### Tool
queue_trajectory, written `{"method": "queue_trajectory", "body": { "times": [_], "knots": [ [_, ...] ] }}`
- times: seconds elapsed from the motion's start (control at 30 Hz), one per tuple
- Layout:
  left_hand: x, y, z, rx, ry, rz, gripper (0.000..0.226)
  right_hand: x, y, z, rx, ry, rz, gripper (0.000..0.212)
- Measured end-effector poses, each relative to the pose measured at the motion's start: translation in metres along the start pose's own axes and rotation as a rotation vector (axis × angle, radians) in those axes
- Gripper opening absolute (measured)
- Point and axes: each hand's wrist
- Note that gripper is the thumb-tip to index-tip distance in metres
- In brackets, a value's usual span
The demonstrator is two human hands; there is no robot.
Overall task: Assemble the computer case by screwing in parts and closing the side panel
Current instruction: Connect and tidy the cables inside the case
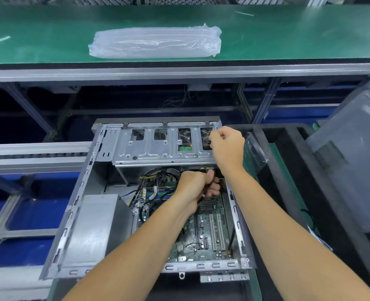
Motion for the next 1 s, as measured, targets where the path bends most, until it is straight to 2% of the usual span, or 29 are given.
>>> {"method": "queue_trajectory", "body": {
  "times": [0.13, 0.3, 0.53, 0.73, 1.0],
  "knots": [
    [0.0, 0.001, -0.001, 0.007, -0.014, -0.021, 0.029, 0.002, 0.0, 0.001, -0.024, -0.007, 0.01, 0.025],
    [-0.001, 0.006, -0.002, 0.028, 0.025, -0.059, 0.03, 0.001, 0.0, 0.001, -0.016, -0.02, 0.031, 0.038],
    [-0.005, 0.007, 0.001, 0.099, 0.103, 0.029, 0.039, 0.002, -0.001, 0.0, -0.038, -0.023, 0.044, 0.028],
    [-0.008, 0.009, 0.005, 0.183, 0.13, 0.03, 0.039, 0.002, -0.001, 0.002, -0.019, -0.054, 0.048, 0.042],
    [-0.009, 0.016, 0.007, 0.263, 0.124, -0.051, 0.037, 0.004, 0.001, 0.002, -0.024, -0.082, 0.026, 0.036]
  ]
}}
Point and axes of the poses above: each hand's wrist, its own z-axis towards the middle knuckle, its own y-axis out of the palm, x = y × z, and after that the axes turned 3 degrees about -y, right-handed
